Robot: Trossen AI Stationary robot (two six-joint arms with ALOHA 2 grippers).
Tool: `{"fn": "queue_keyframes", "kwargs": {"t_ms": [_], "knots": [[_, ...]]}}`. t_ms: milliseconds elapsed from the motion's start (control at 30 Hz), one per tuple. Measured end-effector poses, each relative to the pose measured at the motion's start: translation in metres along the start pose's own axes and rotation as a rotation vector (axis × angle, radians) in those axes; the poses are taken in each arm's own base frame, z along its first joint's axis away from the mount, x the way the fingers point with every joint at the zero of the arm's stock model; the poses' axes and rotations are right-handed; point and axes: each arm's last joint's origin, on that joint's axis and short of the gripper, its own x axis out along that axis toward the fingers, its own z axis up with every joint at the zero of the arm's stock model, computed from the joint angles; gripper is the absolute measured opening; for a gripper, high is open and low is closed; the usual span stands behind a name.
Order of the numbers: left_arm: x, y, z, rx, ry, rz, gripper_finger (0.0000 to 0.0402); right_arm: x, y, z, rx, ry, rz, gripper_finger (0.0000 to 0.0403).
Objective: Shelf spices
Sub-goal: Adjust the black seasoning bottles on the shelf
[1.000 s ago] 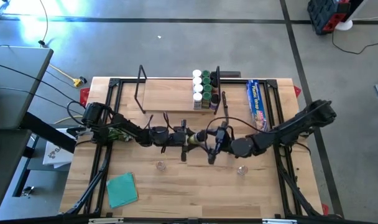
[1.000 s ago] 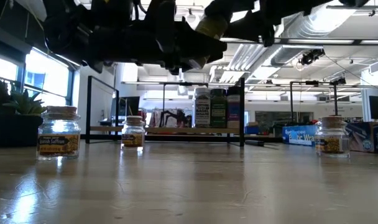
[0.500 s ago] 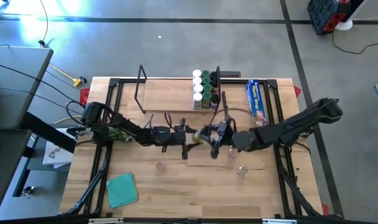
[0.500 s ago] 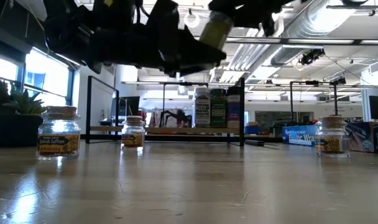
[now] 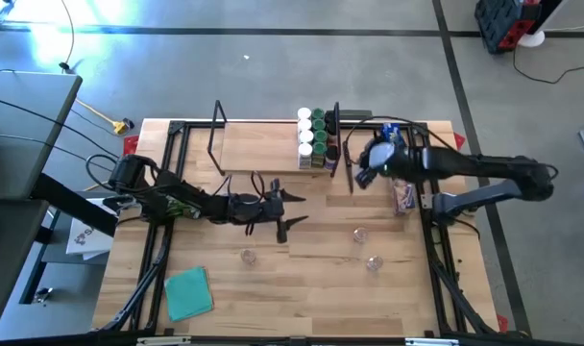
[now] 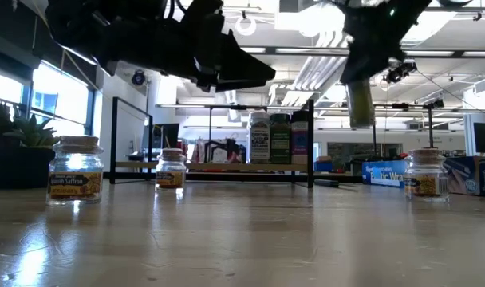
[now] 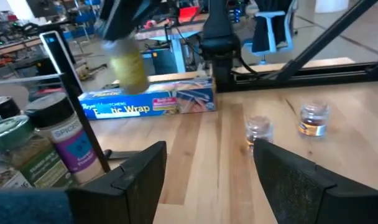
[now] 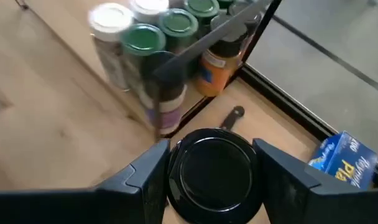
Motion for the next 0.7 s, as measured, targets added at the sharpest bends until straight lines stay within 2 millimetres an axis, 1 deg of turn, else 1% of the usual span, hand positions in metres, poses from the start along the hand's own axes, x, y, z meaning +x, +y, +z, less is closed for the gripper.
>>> {"fn": "queue_keyframes", "kwargs": {"t_ms": [67, 200, 333, 500, 700], "knots": [[-0.001, -0.001, 0.0, 0.002, 0.003, -0.004, 0.0238, 0.015, -0.015, 0.001, -0.005, -0.002, 0.014, 0.0188], [-0.002, -0.007, 0.0, 0.006, 0.004, -0.021, 0.0239, 0.042, -0.042, 0.006, 0.008, -0.073, 0.042, 0.0188], [-0.004, -0.012, 0.0, 0.011, 0.007, -0.032, 0.0239, 0.066, -0.06, 0.006, 0.061, -0.152, 0.104, 0.0188], [-0.006, -0.017, 0.0, 0.018, 0.015, -0.015, 0.0239, 0.087, -0.071, -0.006, 0.122, -0.209, 0.15, 0.0188], [-0.007, -0.018, 0.0, 0.018, 0.013, -0.016, 0.0239, 0.099, -0.07, -0.001, 0.14, -0.277, 0.18, 0.0188]]}}
